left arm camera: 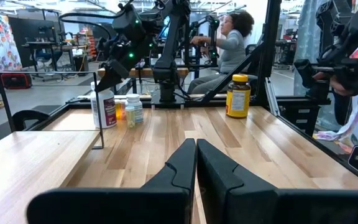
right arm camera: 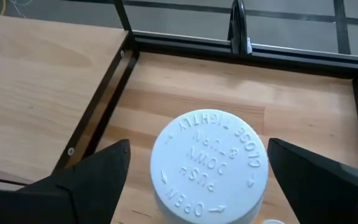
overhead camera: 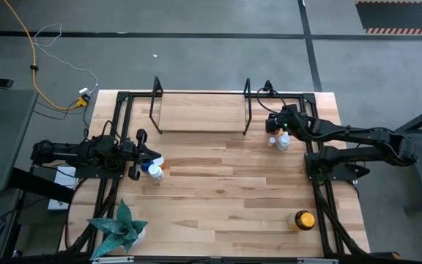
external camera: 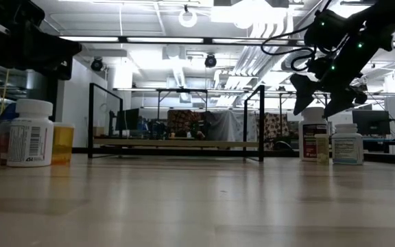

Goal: Pick and place medicine bottles onto shelf by color
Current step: Put the large white pill bottle on the shelf

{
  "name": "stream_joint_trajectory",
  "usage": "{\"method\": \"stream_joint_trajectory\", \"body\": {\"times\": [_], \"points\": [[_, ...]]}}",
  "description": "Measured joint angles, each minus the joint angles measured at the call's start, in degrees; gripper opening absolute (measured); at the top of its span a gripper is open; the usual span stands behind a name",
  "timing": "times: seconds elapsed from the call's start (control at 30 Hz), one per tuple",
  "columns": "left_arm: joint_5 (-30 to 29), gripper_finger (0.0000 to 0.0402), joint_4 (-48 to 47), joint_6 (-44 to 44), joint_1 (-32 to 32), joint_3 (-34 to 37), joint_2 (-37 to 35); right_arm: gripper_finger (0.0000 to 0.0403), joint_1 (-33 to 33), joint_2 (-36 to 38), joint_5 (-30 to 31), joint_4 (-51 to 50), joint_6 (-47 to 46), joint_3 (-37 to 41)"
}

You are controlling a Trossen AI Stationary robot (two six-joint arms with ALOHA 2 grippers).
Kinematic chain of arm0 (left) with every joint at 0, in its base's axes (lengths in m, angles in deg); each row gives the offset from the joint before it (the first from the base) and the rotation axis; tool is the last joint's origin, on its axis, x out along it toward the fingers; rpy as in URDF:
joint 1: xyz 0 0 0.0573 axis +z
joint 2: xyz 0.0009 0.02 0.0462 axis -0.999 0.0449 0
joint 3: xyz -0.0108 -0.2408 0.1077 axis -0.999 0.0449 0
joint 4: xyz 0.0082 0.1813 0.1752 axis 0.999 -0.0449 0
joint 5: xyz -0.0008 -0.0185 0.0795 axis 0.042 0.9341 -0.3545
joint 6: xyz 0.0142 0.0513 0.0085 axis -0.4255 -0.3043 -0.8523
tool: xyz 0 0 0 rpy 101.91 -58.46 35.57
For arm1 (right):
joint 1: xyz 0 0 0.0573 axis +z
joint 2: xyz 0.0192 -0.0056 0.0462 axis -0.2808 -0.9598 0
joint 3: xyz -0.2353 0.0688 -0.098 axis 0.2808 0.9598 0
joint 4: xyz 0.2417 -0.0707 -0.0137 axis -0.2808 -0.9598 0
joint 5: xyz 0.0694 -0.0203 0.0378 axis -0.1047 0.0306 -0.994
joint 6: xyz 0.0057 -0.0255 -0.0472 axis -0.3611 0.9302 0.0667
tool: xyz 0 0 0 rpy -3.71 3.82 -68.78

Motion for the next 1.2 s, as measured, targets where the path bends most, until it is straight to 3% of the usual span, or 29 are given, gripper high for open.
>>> {"method": "stream_joint_trajectory", "body": {"times": [0.2,0.53,0.7,0.97,1.1,1.2], "points": [[0.0,0.0005,0.0,0.0,0.0,0.0,0.0,0.0331,0.0,0.2,0.5,0.0,-0.1,-0.1],[0.0,0.0005,0.0,0.0,0.0,0.0,0.0,0.0221,0.0,0.3,0.3,-2.2,-1.5,-0.2],[0.0,0.0005,0.0,0.0,0.0,0.0,0.0,0.0217,0.0,0.3,-1.4,-4.8,-1.0,-2.2],[0.0,0.0005,0.0,0.0,0.0,0.0,0.0,0.0217,0.1,0.9,2.7,-14.0,7.5,-18.9],[0.0,0.0005,0.0,0.0,0.0,0.0,0.0,0.0217,0.6,0.5,5.2,-12.6,14.7,-28.5],[0.0,0.0005,0.0,0.0,0.0,0.0,0.0,0.0217,0.6,-1.3,2.4,-9.1,19.4,-33.3]]}}
